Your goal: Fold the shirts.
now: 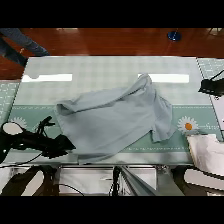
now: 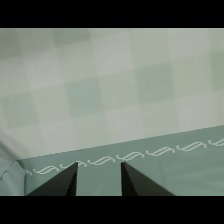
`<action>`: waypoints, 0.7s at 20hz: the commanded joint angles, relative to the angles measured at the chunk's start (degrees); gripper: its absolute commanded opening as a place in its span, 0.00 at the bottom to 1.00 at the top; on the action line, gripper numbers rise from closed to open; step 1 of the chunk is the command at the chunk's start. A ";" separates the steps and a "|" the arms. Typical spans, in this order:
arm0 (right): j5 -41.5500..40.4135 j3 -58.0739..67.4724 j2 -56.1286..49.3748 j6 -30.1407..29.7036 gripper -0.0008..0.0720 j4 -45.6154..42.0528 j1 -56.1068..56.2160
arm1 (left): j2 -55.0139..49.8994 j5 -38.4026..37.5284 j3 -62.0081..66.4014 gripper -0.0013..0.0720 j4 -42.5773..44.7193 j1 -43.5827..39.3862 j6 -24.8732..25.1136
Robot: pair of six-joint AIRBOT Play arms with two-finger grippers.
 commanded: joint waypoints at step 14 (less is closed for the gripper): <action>2.01 -0.04 -3.74 -8.07 0.62 9.29 -2.49 | -14.62 14.60 -0.02 0.05 -12.76 -12.11 8.28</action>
